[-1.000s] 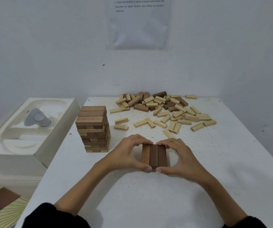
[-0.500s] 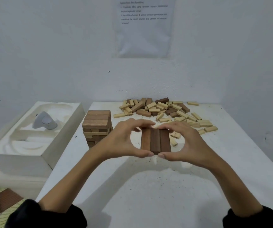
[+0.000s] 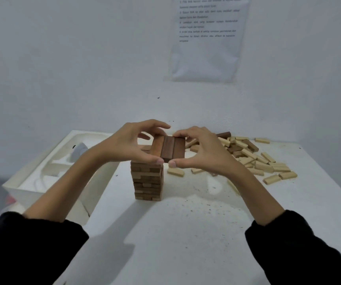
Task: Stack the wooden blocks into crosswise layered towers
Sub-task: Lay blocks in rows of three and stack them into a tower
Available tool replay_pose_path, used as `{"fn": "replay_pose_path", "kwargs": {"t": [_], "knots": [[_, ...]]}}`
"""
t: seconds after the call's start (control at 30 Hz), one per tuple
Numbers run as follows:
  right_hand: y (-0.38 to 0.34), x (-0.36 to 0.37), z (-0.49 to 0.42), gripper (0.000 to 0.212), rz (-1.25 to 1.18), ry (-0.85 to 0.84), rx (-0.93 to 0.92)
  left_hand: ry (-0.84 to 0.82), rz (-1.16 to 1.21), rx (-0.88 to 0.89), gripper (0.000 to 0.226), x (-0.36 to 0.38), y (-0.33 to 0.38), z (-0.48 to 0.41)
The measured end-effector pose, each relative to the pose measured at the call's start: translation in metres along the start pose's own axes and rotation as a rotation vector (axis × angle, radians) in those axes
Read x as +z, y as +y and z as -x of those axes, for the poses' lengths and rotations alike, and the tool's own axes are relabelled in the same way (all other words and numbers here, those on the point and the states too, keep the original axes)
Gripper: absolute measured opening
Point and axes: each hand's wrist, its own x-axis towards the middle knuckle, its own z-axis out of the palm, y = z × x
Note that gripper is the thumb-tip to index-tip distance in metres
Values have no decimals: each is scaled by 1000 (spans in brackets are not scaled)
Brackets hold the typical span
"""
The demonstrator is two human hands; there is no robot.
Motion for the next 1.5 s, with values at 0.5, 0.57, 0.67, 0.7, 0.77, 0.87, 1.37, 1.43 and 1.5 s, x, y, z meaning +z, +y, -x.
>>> {"fn": "replay_pose_path", "kwargs": {"t": [0.5,0.57,0.67,0.7,0.77,0.87,1.37,1.43,1.5], "knots": [[2,40,-41,66,60,-108,41,-18,25,-91,81,-11,-54,5],[3,41,-40,67,67,-101,43,-22,27,-85,81,-10,-54,5],[2,41,-39,67,64,-94,42,-30,28,-76,81,-10,-55,4],[2,41,-39,68,64,-94,42,-32,28,-73,81,-10,-55,4],[2,41,-39,68,71,-93,41,-34,27,-73,81,-10,-56,4],[2,41,-38,70,83,-95,40,-35,28,-82,78,-10,-55,5],[2,37,-33,76,-28,-108,63,-18,28,-106,88,-11,-55,9],[3,30,-30,68,-103,-110,62,10,48,-108,77,-12,-51,9],[5,24,-26,58,-148,-87,55,22,42,-108,63,-14,-46,8]]}}
